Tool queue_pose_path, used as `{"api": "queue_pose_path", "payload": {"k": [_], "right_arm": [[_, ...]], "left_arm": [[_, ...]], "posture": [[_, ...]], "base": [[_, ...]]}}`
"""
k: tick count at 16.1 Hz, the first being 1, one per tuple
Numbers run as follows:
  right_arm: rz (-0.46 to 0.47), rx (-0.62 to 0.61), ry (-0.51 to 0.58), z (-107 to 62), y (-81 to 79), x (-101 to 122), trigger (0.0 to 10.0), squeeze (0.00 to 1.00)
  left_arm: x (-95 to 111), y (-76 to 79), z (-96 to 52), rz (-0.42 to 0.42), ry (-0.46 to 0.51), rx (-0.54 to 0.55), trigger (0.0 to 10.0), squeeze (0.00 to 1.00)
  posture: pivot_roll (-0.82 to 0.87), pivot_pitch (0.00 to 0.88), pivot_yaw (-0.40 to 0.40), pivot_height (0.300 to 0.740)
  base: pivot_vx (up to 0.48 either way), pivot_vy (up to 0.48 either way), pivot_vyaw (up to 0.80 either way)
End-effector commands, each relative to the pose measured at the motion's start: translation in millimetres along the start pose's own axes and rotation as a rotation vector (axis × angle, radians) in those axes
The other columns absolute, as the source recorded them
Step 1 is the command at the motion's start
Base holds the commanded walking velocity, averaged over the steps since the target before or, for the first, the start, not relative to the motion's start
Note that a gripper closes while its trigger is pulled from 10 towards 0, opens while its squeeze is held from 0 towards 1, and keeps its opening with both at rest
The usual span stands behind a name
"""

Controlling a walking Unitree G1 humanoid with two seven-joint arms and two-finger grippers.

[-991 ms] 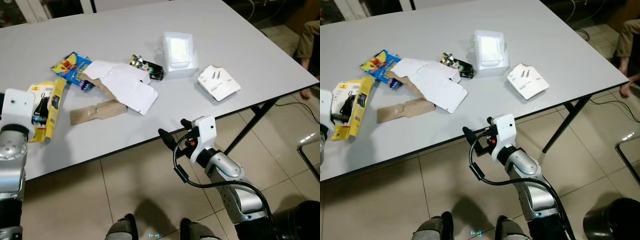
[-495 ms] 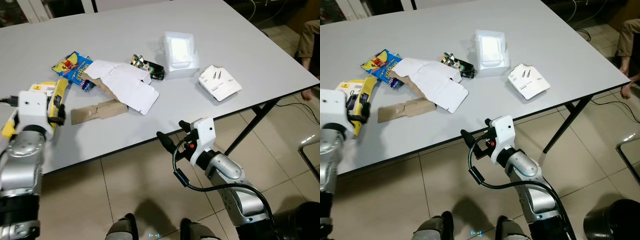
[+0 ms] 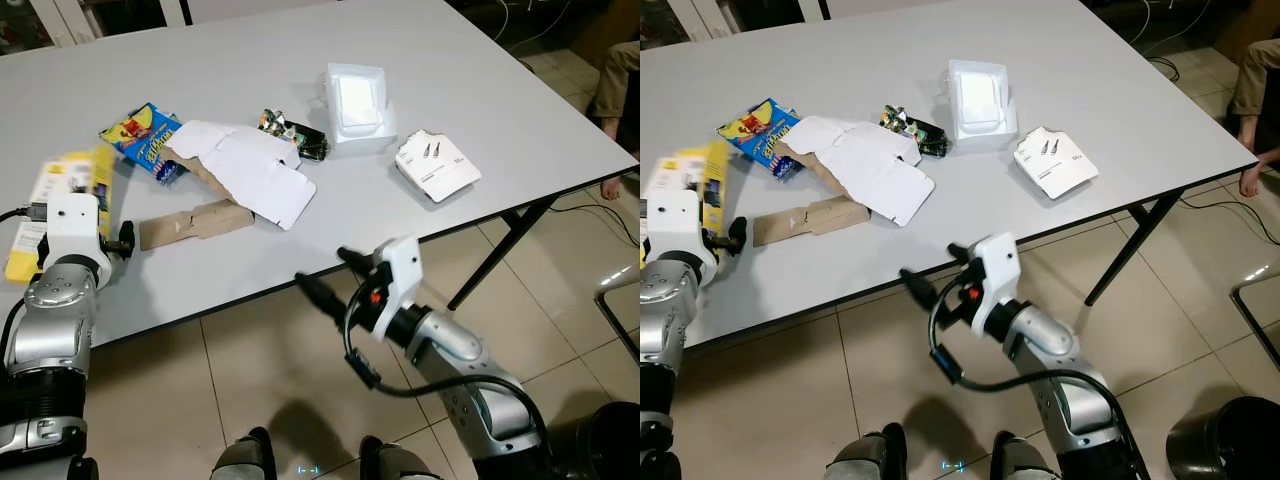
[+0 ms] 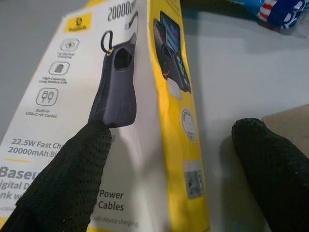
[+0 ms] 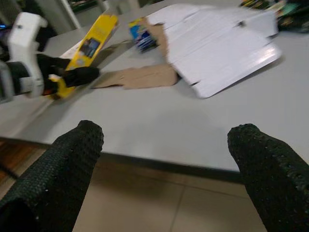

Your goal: Picking trash to rubbish bin

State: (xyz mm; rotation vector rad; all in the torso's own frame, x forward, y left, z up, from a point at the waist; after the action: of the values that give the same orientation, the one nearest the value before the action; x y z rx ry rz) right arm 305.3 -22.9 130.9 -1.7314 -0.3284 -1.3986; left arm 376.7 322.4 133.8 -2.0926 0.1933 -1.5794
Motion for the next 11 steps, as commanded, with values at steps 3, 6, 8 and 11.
{"api": "queue_pose_path", "payload": {"k": [3, 6, 8, 11], "right_arm": [[0.013, 0.024, -0.017, -2.9, -6.5, -3, 10.0, 0.0], [0.016, 0.025, -0.024, -3.7, -6.7, -4, 10.0, 0.0], [0.016, 0.025, -0.026, -4.0, -6.9, -4, 10.0, 0.0], [0.018, 0.022, -0.027, -3.9, -7.6, -5, 10.0, 0.0]], "left_arm": [[-12, 4.4, 1.2, -0.011, -0.029, -0.036, 10.0, 0.0], [-15, 11.0, 0.8, -0.009, -0.031, -0.076, 10.0, 0.0], [-16, 14.7, 0.9, -0.02, -0.026, -0.094, 4.5, 0.0], [-16, 18.5, -0.1, -0.039, -0.018, -0.125, 0.0, 0.0]], "posture": [[-0.06, 0.196, 0.031, 0.74], [-0.06, 0.197, 0.031, 0.74], [-0.06, 0.197, 0.031, 0.74], [-0.06, 0.198, 0.036, 0.74]], "base": [[0.0, 0.0, 0.0], [0.0, 0.0, 0.0], [0.0, 0.0, 0.0], [0.0, 0.0, 0.0]]}}
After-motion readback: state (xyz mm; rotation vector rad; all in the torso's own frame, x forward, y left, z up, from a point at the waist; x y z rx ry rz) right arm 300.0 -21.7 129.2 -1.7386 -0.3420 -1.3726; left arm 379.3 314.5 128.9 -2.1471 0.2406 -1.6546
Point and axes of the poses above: a point about 5 cm out from each wrist's last joint towards the gripper, its own z axis pointing out of the wrist towards the gripper, its own x axis along the axis of the wrist's last joint, y = z × x, the point moved 6 cm from there along z, pointing out of the wrist towards the gripper, and after that the axes turned 13 degrees about z, right-handed, at the moved point
